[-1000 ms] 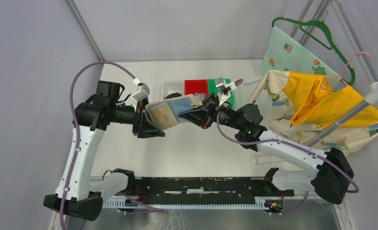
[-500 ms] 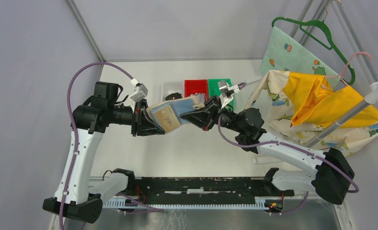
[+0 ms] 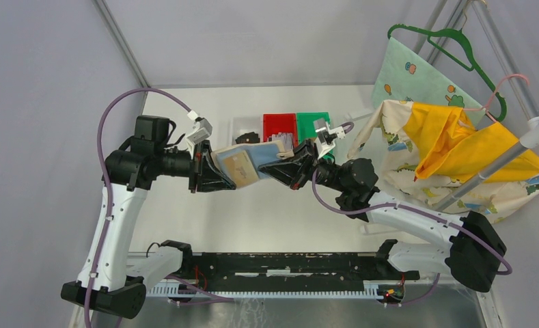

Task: Take the credit cards out of the card holder
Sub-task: Remove the credit card from the card holder.

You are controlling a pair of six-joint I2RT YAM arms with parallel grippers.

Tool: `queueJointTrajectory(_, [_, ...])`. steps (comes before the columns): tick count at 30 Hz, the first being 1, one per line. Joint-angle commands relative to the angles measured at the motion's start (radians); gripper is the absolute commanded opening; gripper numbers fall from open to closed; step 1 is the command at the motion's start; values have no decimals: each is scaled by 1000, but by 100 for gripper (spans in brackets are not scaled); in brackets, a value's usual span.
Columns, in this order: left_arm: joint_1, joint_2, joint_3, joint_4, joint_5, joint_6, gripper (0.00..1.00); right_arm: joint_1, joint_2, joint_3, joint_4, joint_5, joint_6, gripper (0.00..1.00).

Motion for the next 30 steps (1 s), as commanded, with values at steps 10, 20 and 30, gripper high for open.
queueJointTrajectory(10, [-3, -20, 14, 120, 13, -86, 8, 10, -50, -29, -90, 35, -99, 19])
queueJointTrajectory(20, [-3, -34, -37, 222, -168, -170, 2, 9, -80, 35, -236, 82, -194, 58])
queueJointTrajectory(30, [-3, -30, -28, 151, -173, -104, 2, 3, -67, 63, -223, 27, -189, 57])
